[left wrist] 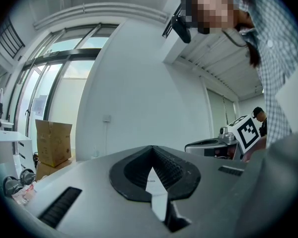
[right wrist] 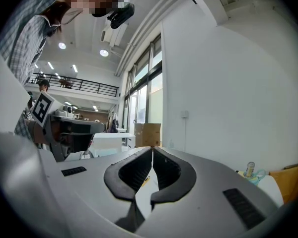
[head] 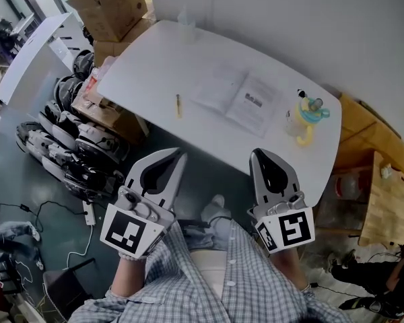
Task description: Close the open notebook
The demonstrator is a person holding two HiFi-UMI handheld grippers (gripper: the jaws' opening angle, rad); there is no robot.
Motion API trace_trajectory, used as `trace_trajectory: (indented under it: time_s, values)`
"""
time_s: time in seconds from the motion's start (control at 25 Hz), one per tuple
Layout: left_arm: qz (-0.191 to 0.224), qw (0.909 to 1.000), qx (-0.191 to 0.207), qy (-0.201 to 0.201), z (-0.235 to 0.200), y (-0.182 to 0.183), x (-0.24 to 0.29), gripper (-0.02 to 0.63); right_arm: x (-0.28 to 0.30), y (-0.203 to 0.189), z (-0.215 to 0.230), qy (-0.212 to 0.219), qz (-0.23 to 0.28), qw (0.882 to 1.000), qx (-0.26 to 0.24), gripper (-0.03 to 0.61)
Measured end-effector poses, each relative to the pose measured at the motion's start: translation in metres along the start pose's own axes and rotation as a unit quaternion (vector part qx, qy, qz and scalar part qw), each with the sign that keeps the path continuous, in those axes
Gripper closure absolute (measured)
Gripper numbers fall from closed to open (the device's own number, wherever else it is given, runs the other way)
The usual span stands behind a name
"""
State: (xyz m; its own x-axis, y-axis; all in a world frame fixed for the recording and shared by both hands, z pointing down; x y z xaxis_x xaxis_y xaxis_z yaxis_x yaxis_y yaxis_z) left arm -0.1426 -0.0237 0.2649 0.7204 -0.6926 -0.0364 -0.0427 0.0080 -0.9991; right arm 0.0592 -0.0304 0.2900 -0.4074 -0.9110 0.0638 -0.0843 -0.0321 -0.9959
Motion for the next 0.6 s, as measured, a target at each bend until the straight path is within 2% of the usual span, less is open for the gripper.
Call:
trace_trajectory:
  time_s: [0.12,0.36,0.52,0.6]
  values:
    - [-0.006,0.9999,0.001,0.01,-0.005,0.001,0.012,0.606,0.011,0.006,0.012,0.004,0.005,1.0,-0.005,0.555]
    - [0.015,0.9998,0.001,0.015,-0.011,0.003,0.038,0.606,0.03,0.008,0.034,0.015,0.014,1.0,-0.012,0.555]
    - [0.006,0.9996,0.01,0.025,-0.014,0.0,0.051,0.606,0.041,0.008,0.047,0.025,0.016,0.999,-0.018,0.555]
    - [0.014,0.9995,0.009,0.026,-0.016,0.001,0.058,0.606,0.046,0.008,0.053,0.028,0.017,0.999,-0.02,0.555]
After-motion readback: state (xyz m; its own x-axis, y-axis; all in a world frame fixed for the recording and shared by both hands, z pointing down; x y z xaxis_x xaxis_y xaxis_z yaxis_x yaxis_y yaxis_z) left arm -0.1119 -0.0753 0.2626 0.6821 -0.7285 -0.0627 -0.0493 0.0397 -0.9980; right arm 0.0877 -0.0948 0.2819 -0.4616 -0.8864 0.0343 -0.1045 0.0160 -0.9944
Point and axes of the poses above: the fingertips, and each gripper's own axes: x forward along the fingers, z to its right, y out of its top, the point moved 6 cm from there along -x, backward along the fingers, and after that the axes turned 6 degrees about -y, right-handed, at the moved point
